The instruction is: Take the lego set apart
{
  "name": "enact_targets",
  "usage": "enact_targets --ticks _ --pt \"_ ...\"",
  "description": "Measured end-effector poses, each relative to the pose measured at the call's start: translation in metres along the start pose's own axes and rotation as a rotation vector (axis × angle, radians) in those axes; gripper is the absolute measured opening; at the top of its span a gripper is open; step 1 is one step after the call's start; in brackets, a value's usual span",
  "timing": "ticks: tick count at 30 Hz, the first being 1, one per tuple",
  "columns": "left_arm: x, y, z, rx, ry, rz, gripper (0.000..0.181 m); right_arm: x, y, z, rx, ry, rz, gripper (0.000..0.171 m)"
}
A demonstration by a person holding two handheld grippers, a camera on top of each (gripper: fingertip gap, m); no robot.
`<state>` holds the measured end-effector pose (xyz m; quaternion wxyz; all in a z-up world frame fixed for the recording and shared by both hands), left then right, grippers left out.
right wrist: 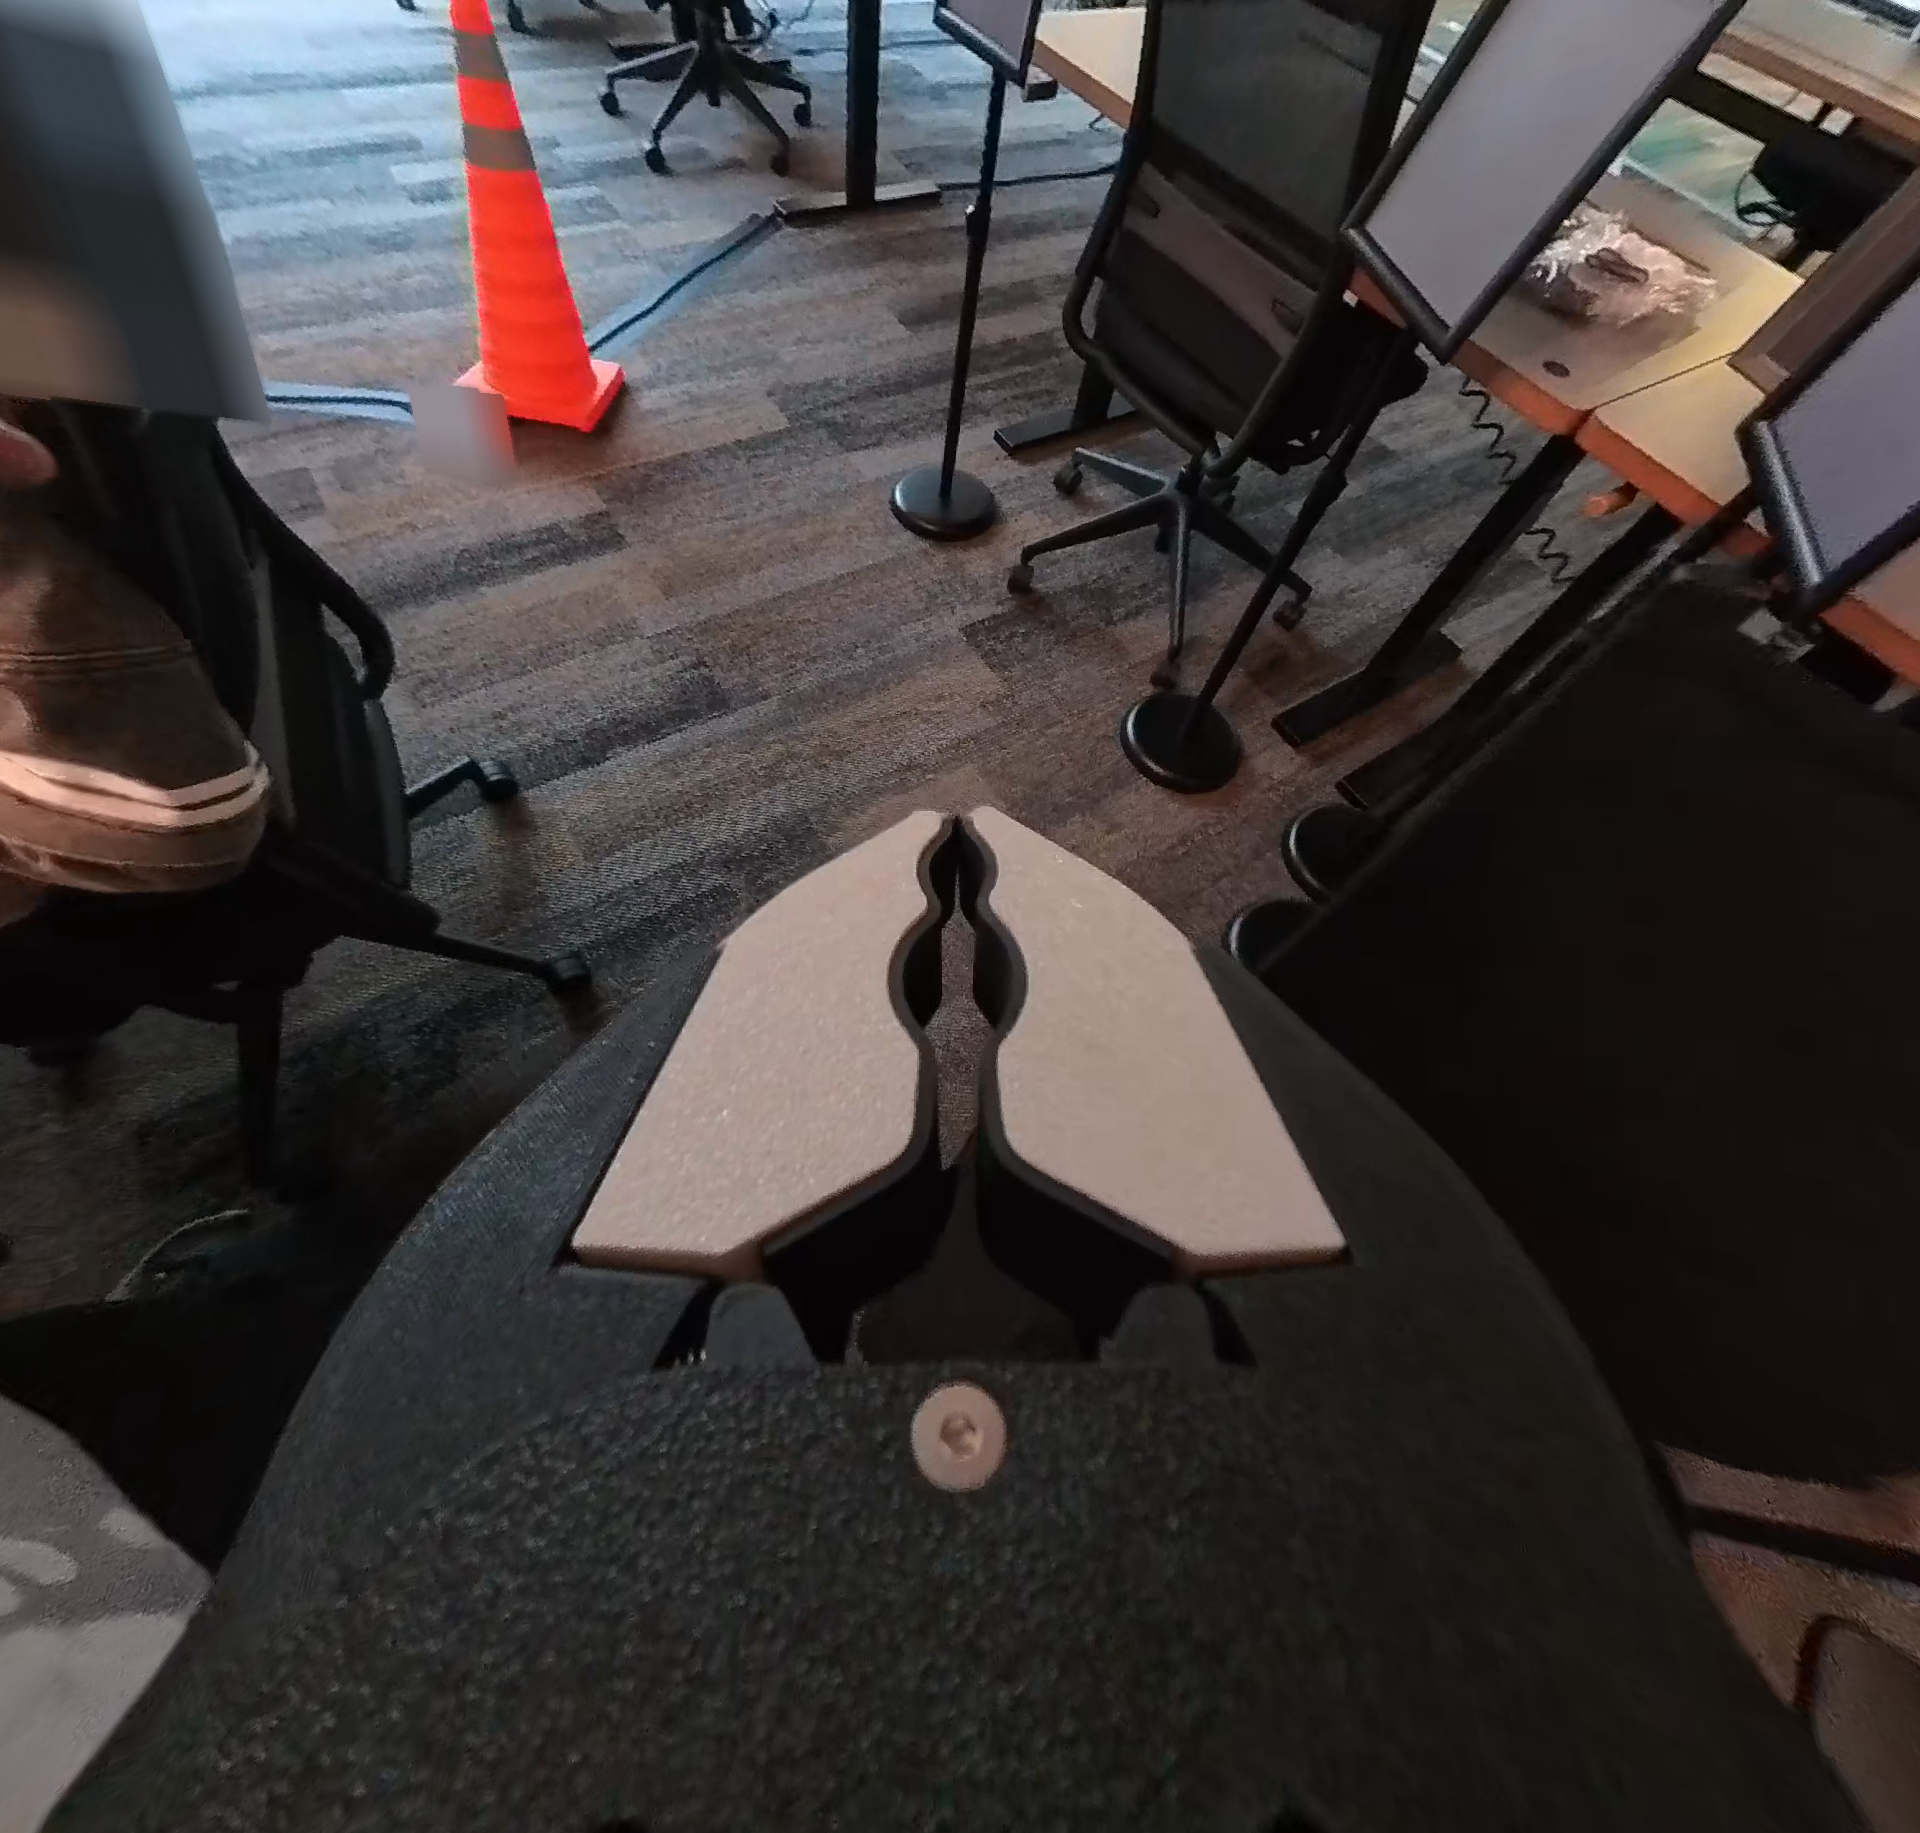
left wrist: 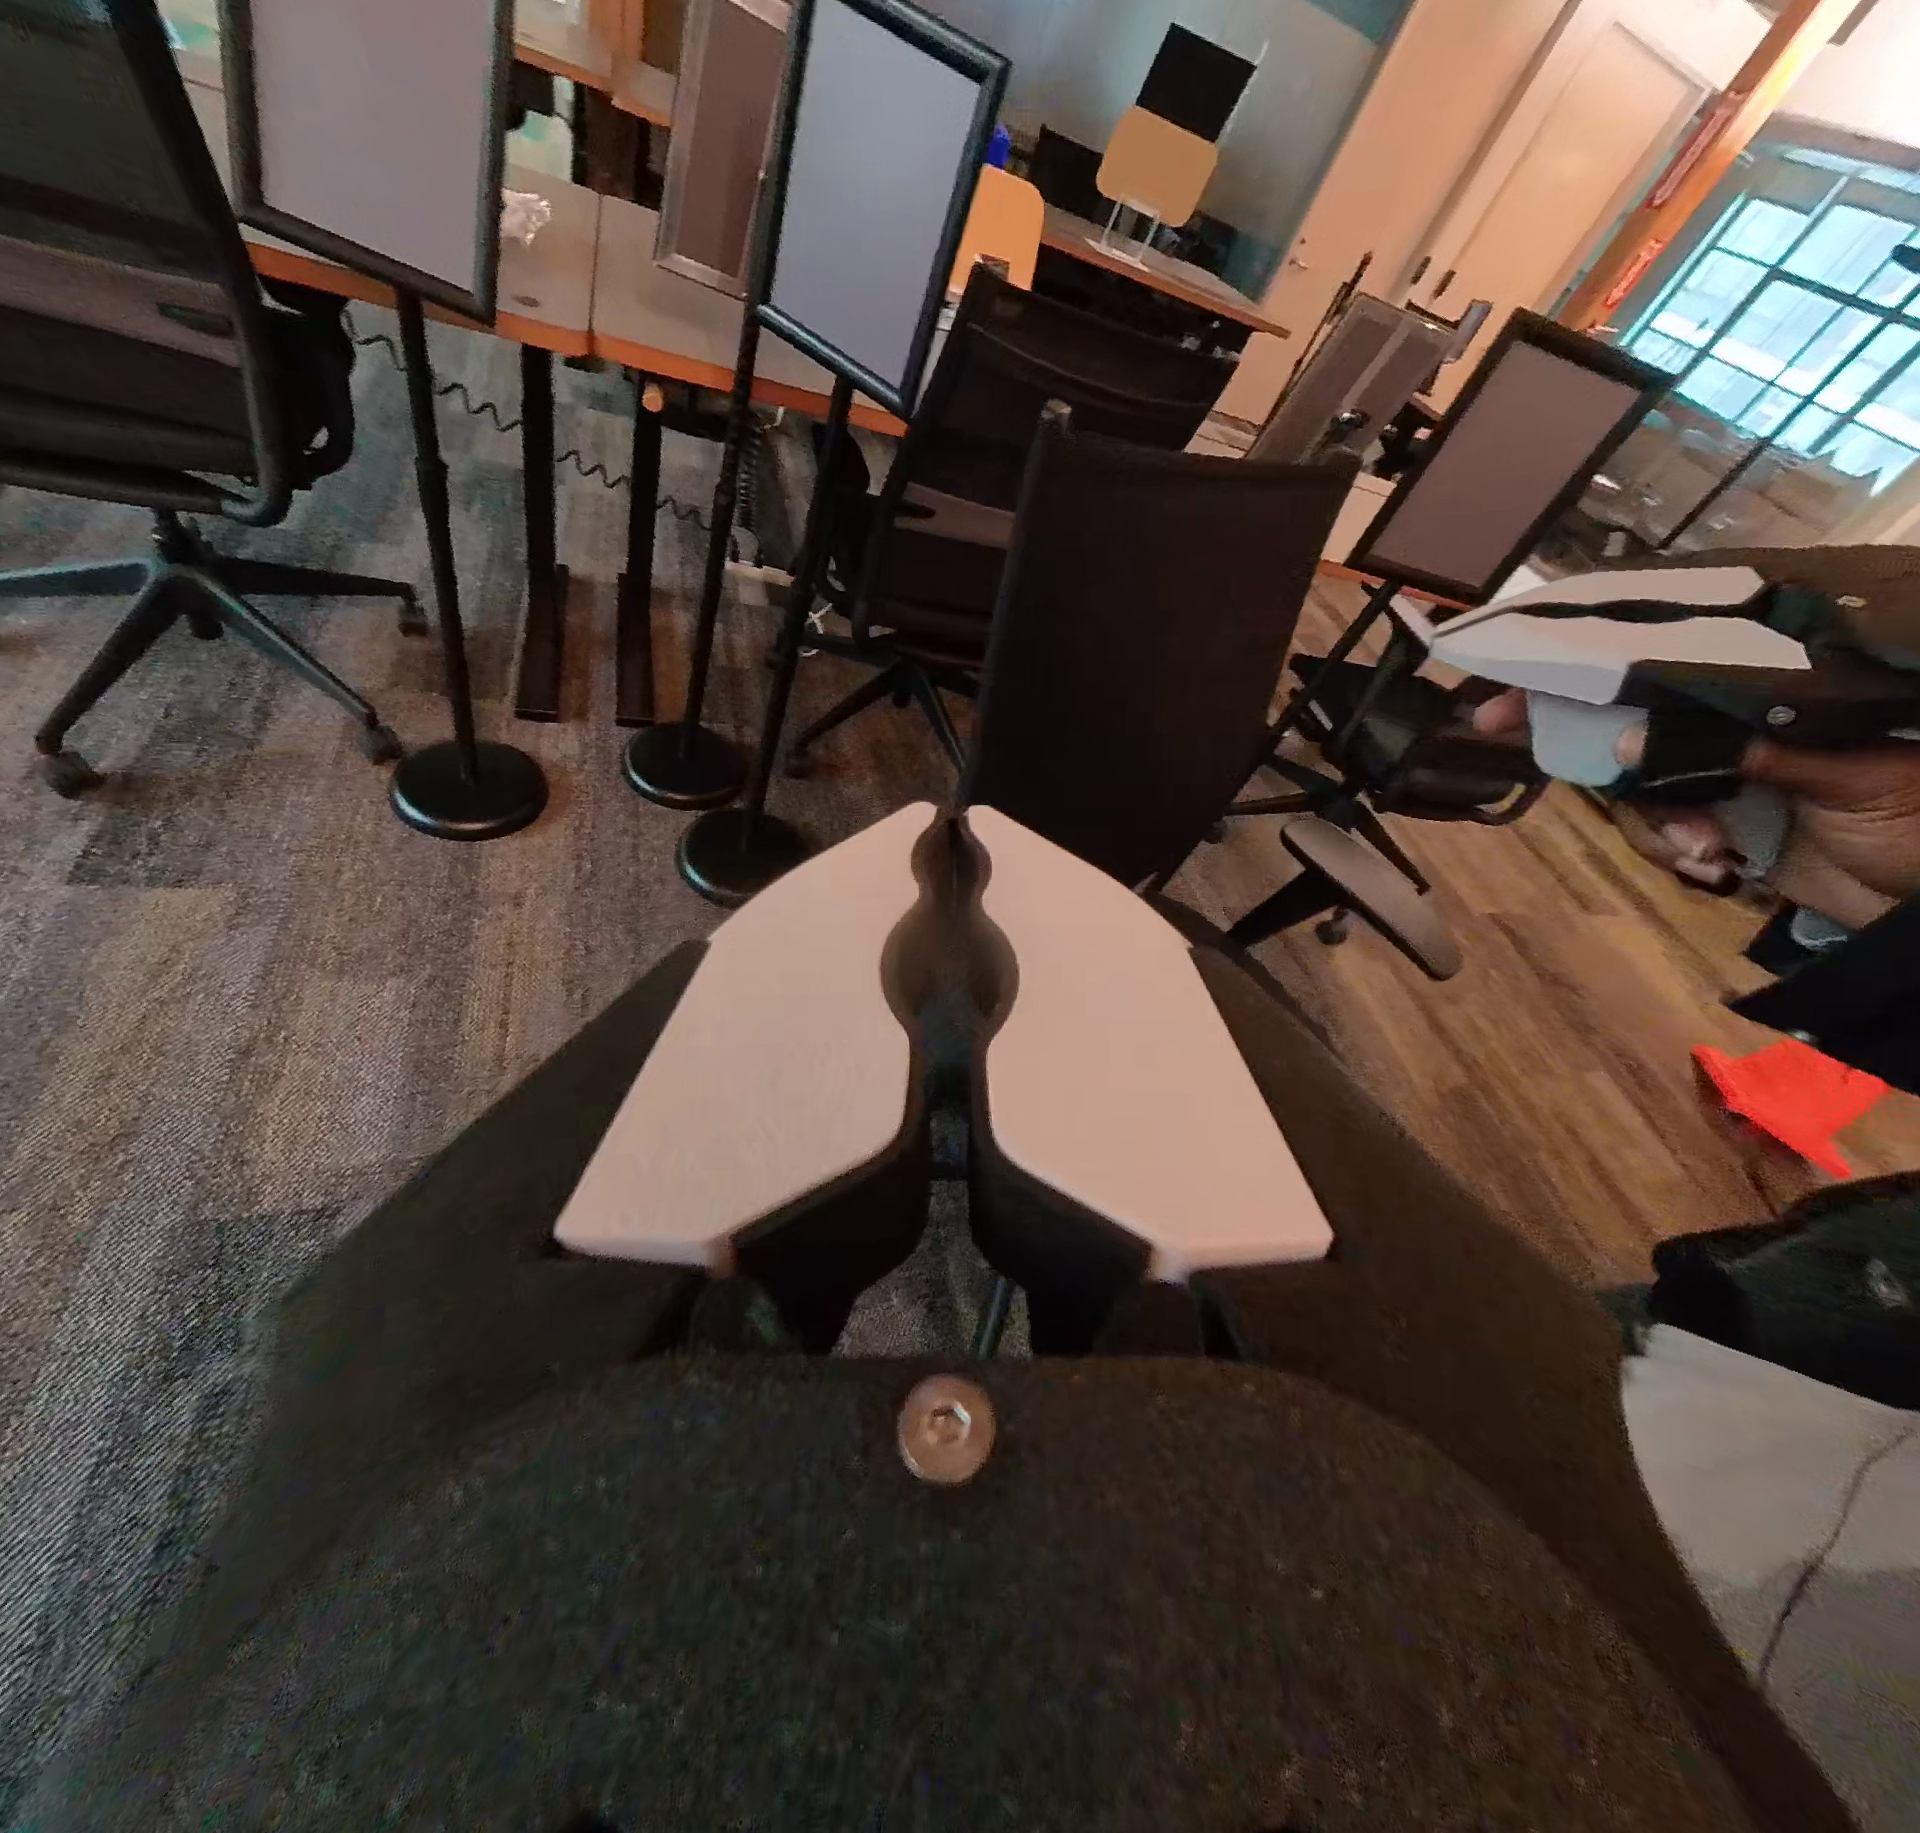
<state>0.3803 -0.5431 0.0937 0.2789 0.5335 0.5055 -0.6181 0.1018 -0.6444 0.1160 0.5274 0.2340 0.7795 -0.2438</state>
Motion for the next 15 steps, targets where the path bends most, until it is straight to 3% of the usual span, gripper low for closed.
enact_targets --ticks 9,12,15 --pt "0.01 -0.054 0.017 0.001 -0.084 -0.005 0.0 0.008 -0.015 -0.078 0.015 -0.018 -0.009 0.0" --pt "0.008 -0.054 0.007 -0.096 -0.102 0.022 0.0 0.014 -0.012 -0.077 -0.021 -0.034 -0.023 0.0" --pt "0.002 -0.036 -0.002 -0.177 -0.09 0.048 0.0 0.009 -0.007 -0.051 -0.073 -0.061 0.006 0.0"
Point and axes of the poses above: each gripper's, where its closed fingertips meet, z out along the fingers, x out of its underside, y = z × x across the jaws, the point moved 7 cm from there along -z, back along the fingers, and after that the axes turned 8 degrees about -y, right-handed, at the moved point
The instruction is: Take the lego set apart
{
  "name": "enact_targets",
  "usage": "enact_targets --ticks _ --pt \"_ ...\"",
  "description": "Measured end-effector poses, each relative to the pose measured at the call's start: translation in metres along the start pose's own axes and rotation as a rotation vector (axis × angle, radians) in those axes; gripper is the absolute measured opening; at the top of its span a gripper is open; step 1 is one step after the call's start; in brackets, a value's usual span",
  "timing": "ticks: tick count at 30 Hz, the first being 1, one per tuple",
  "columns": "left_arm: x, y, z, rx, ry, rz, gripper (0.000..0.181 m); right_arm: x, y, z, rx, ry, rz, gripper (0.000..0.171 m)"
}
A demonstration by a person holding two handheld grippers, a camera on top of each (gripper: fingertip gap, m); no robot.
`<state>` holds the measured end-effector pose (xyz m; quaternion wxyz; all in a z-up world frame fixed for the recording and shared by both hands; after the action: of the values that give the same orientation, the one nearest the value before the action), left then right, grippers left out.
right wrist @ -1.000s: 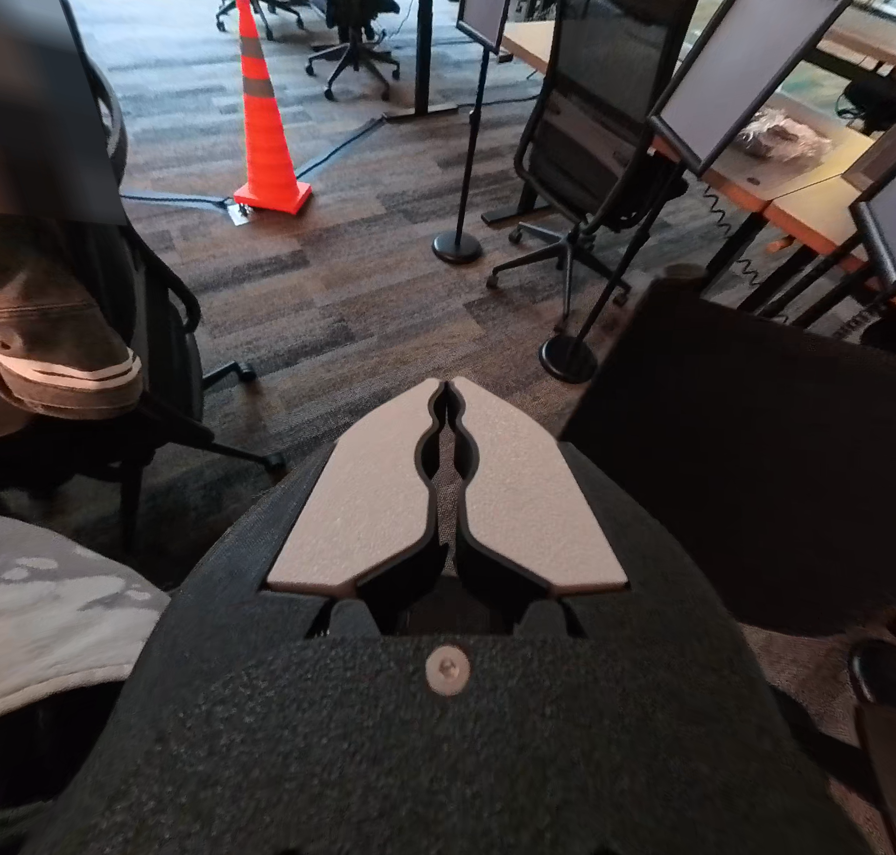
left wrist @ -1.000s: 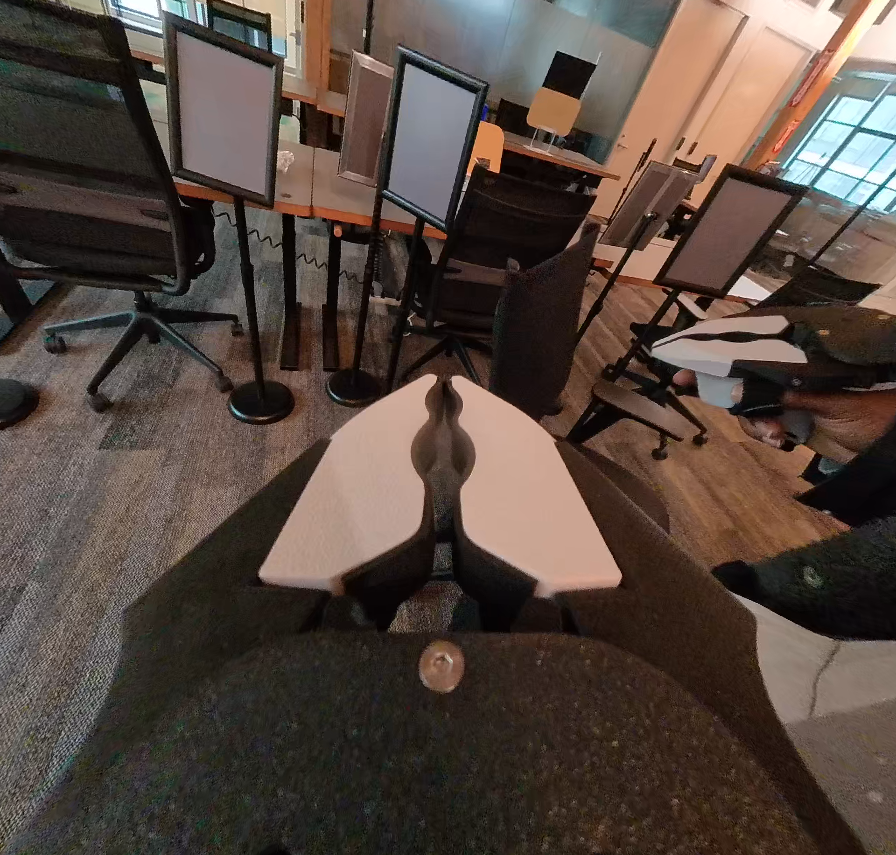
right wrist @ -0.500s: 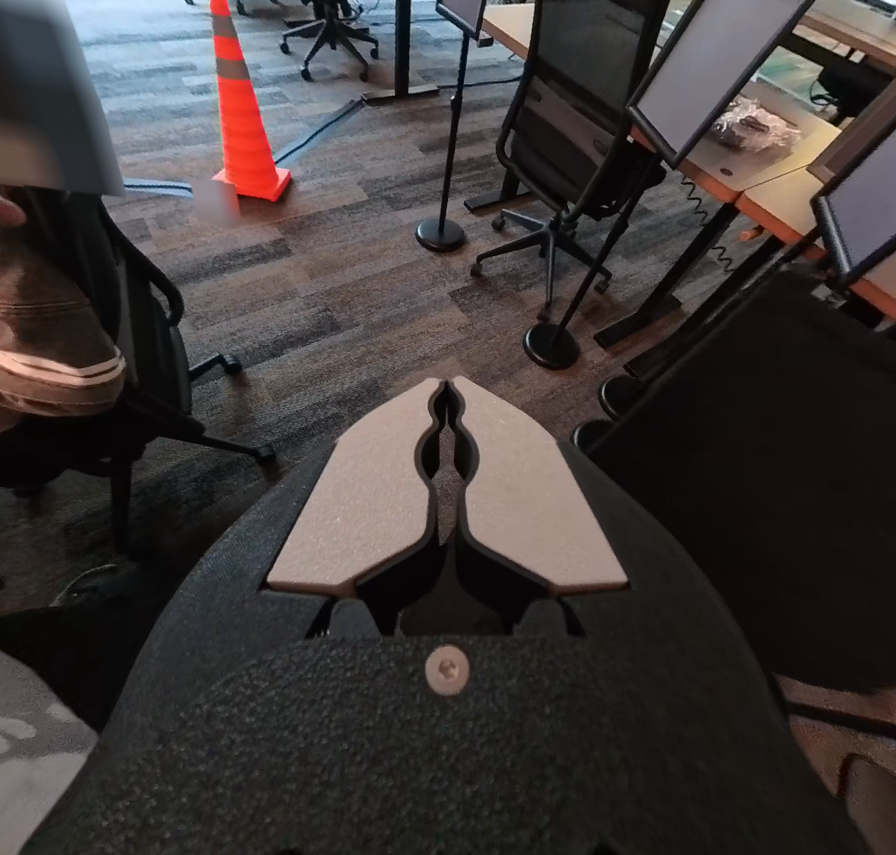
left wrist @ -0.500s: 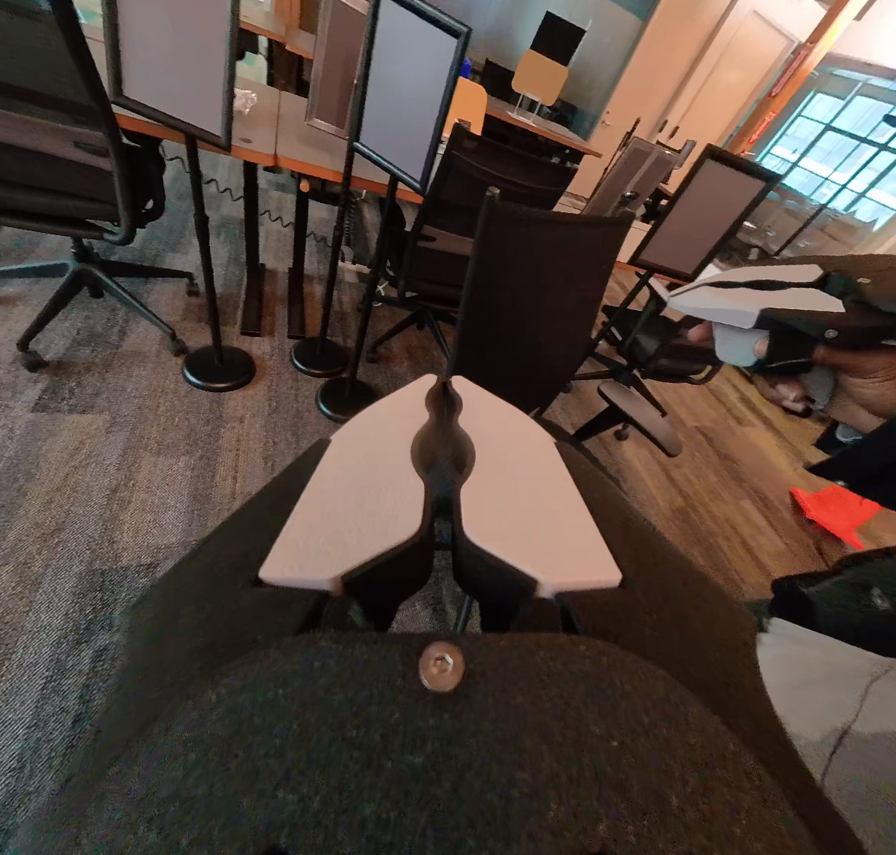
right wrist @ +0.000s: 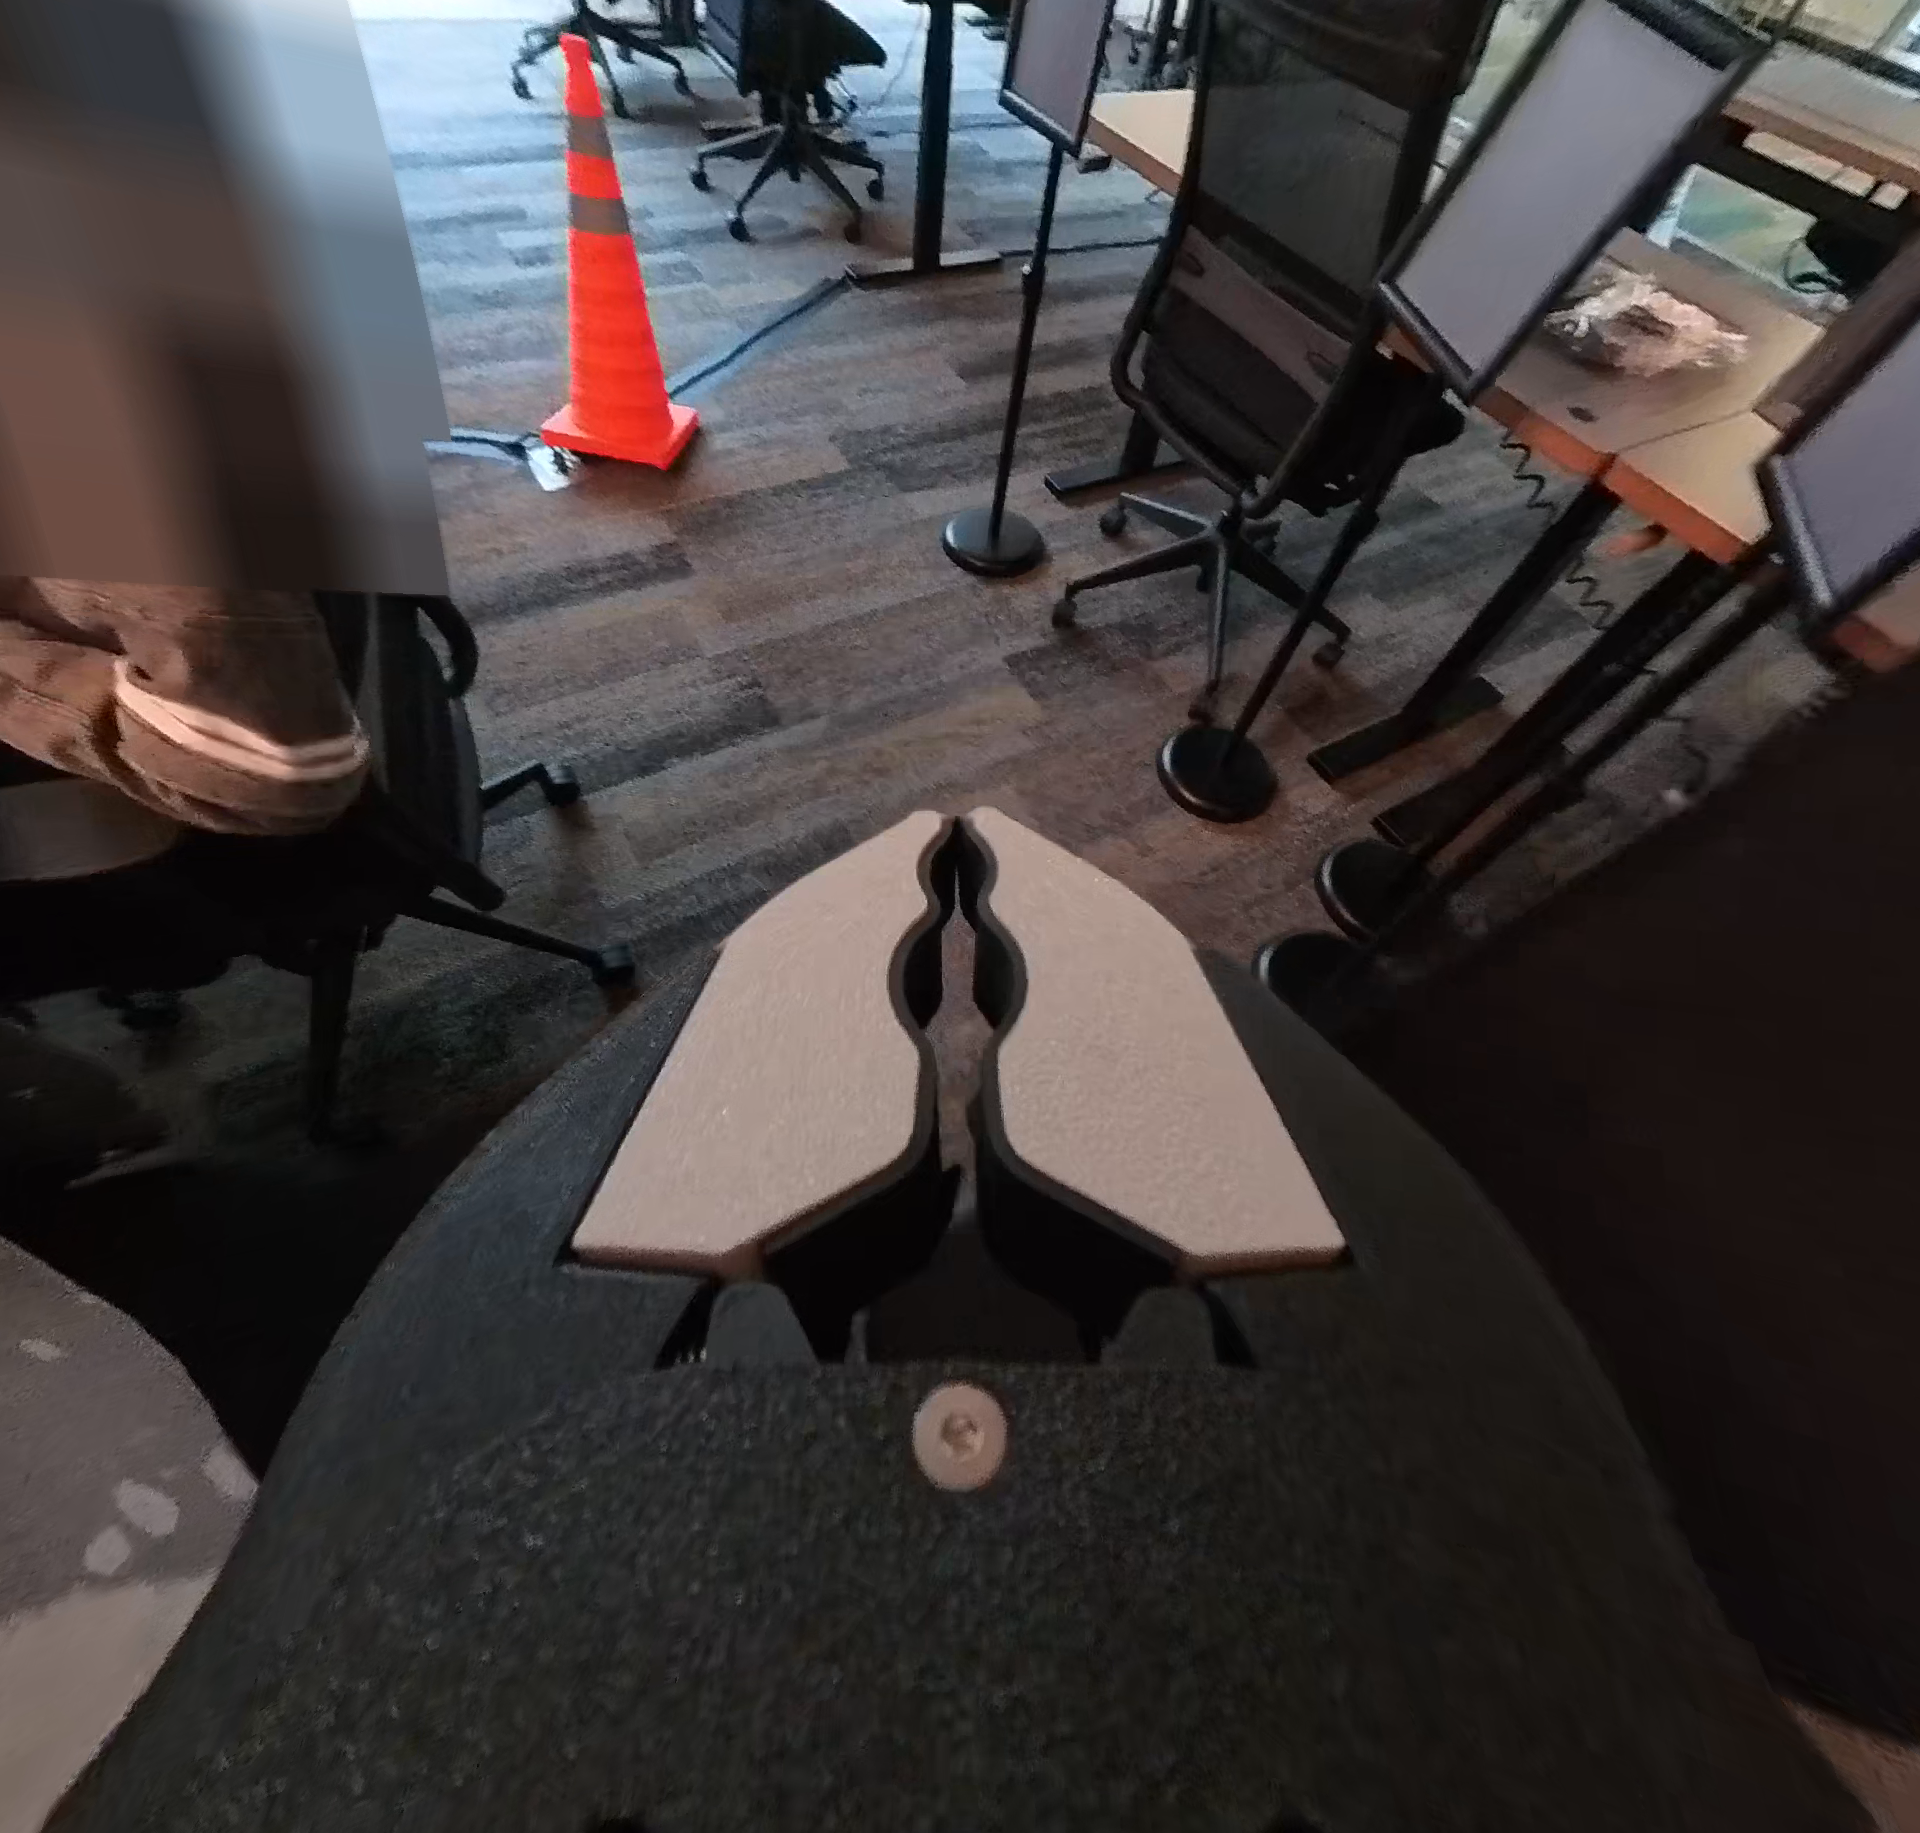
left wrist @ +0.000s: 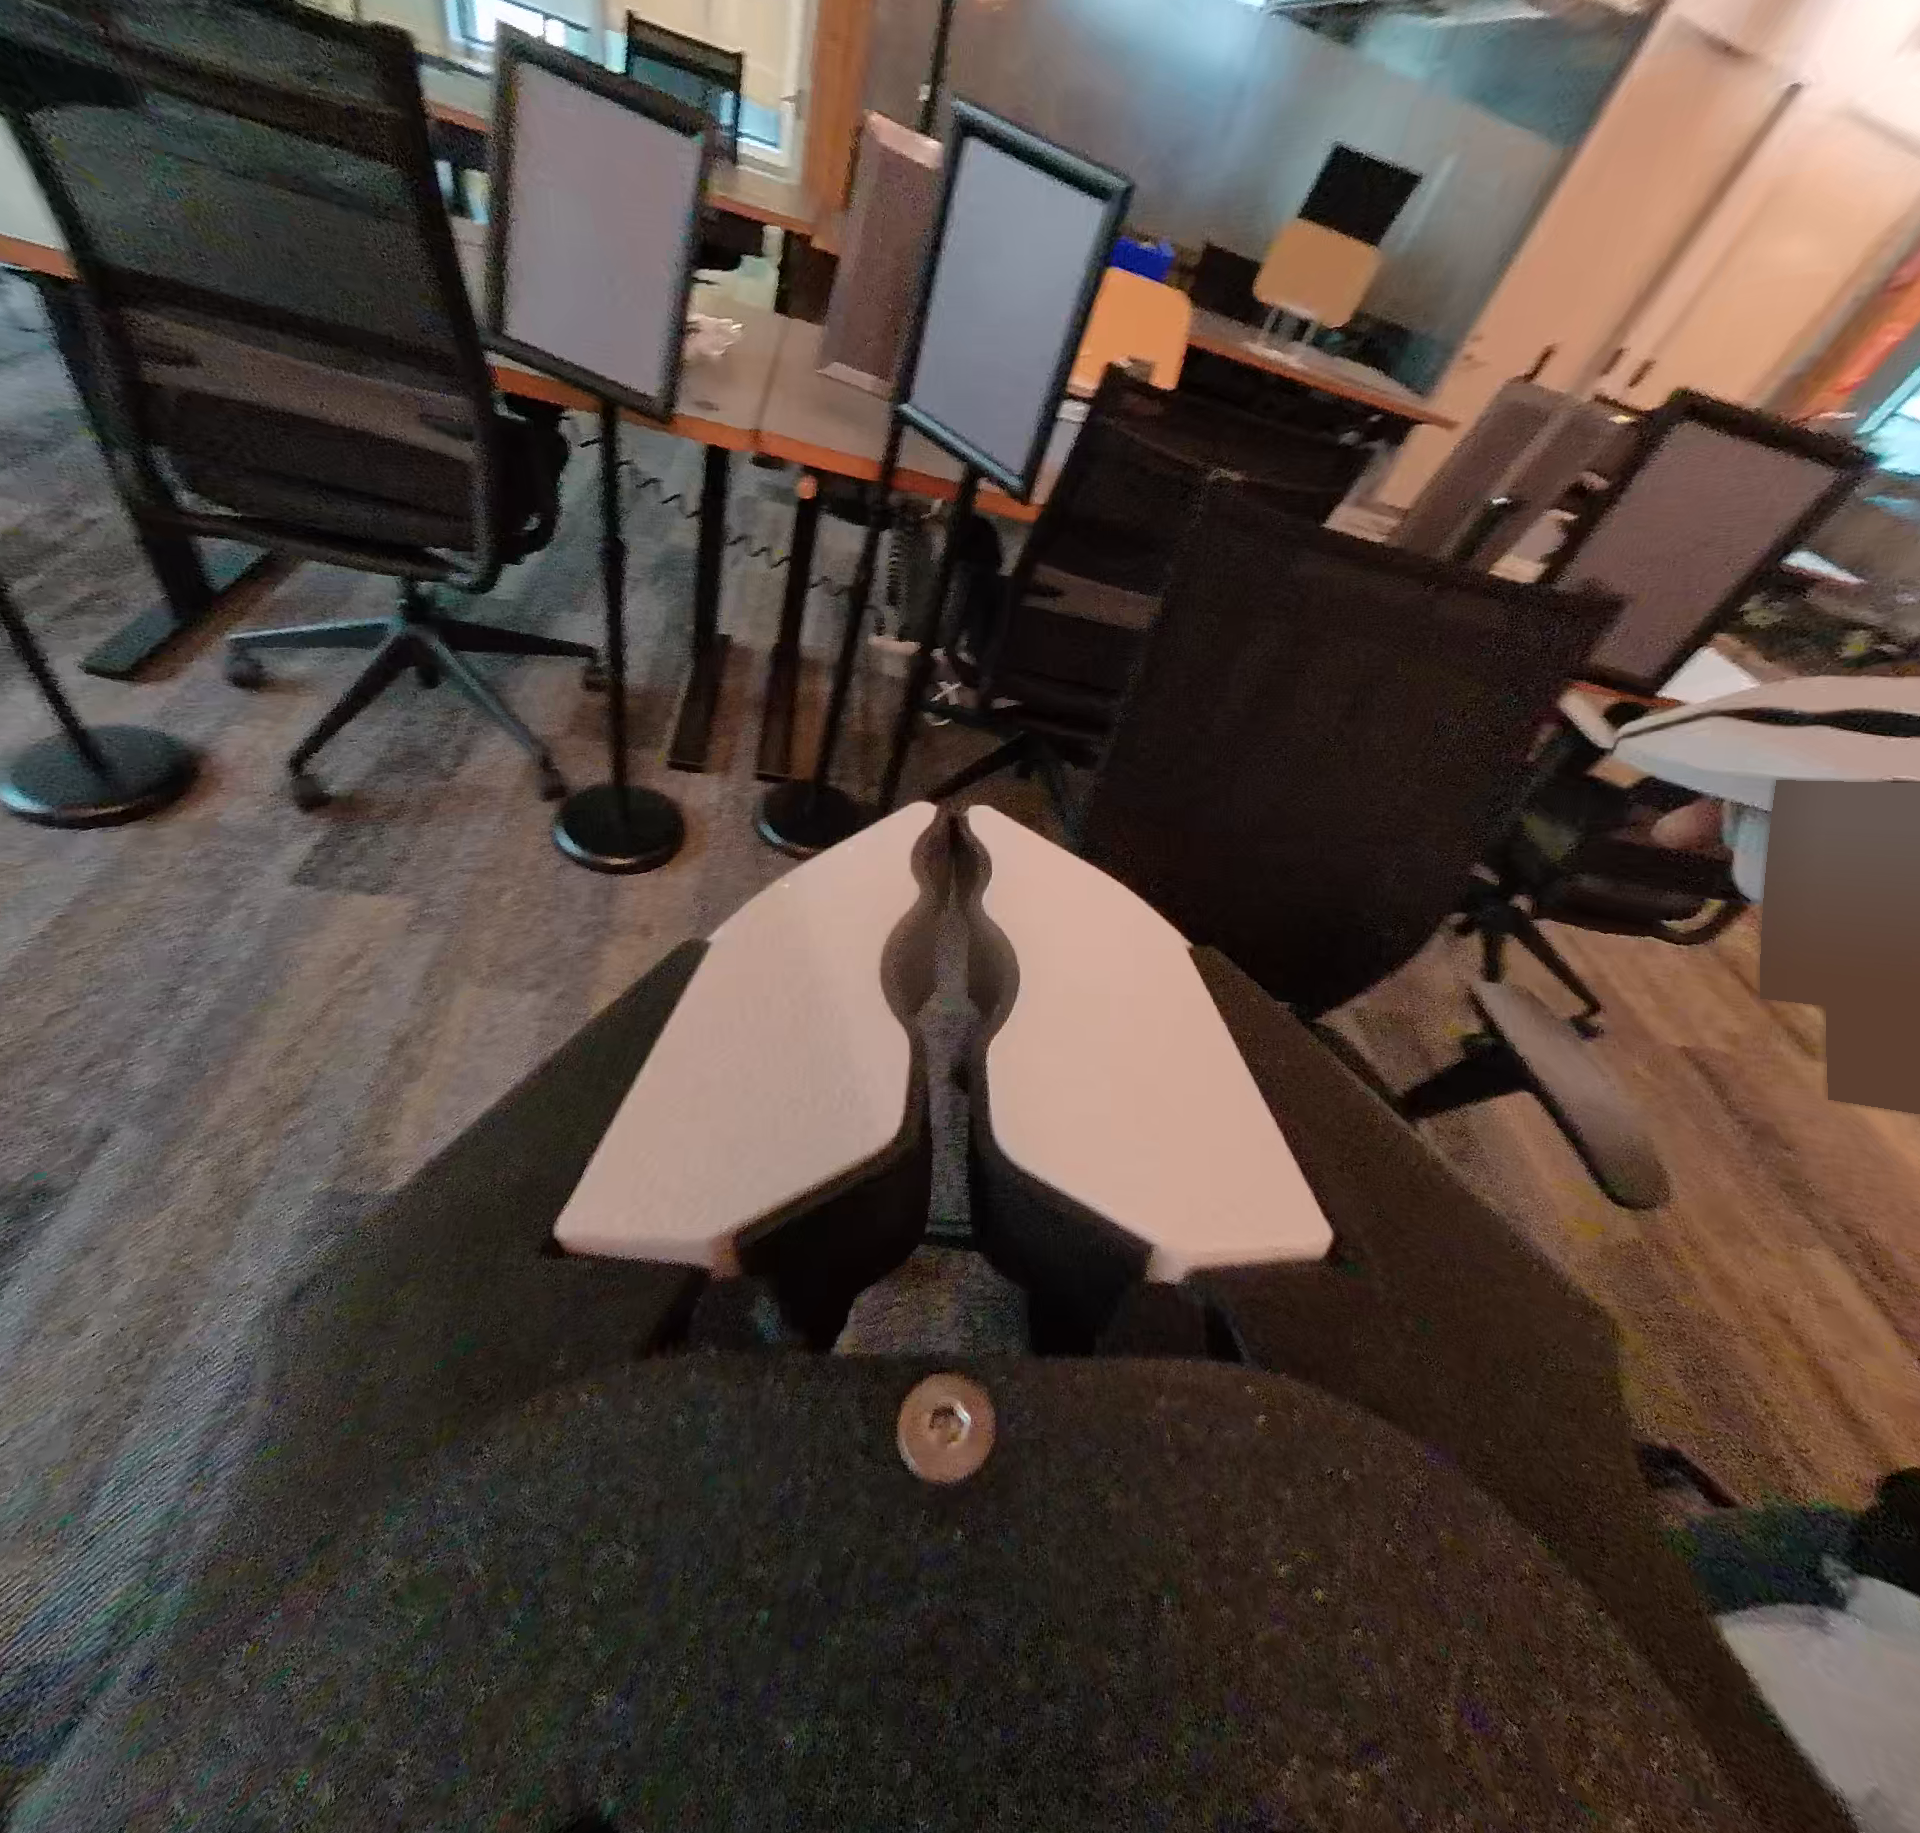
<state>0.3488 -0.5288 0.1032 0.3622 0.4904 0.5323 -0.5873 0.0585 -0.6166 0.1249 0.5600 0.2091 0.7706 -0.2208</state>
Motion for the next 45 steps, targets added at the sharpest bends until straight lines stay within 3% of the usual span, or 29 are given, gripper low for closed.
enact_targets --ticks 7,18,22,25,30,36,41,45 --pt "-0.012 0.107 0.032 -0.162 0.037 0.078 0.0 -0.014 0.014 0.138 -0.146 -0.006 0.009 0.0" --pt "-0.071 0.297 0.167 -0.224 0.055 0.096 0.0 -0.088 -0.009 0.396 -0.242 0.021 -0.015 0.0" --pt "-0.086 0.396 0.215 -0.352 0.04 0.071 0.0 -0.106 -0.028 0.528 -0.337 0.028 -0.058 0.0" --pt "-0.116 0.484 0.247 -0.489 -0.019 0.074 0.0 -0.129 -0.04 0.645 -0.455 0.023 -0.13 0.0" --pt "-0.184 0.613 0.277 -0.715 -0.086 0.067 0.0 -0.203 -0.037 0.841 -0.673 0.007 -0.201 0.0" --pt "-0.221 0.775 0.266 -0.977 -0.131 0.036 0.0 -0.285 0.037 1.048 -0.891 -0.043 -0.269 0.0" --pt "-0.235 0.94 0.224 -1.139 -0.183 0.018 0.0 -0.324 0.153 1.213 -1.022 -0.079 -0.372 0.0" --pt "-0.281 1.064 0.177 -1.215 -0.22 -0.002 0.0 -0.381 0.264 1.32 -1.147 -0.102 -0.41 0.0"
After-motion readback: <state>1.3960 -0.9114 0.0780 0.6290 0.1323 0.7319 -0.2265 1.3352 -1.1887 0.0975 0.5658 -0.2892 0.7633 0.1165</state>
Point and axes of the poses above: each gripper's, where its closed fingertips meet, z out along the fingers, x out of its underside, y = z × x across the jaws, the point moved 7 cm from there along -z, back along the fingers, and after that the axes turned 8 degrees about -y, right-handed, at the moved point
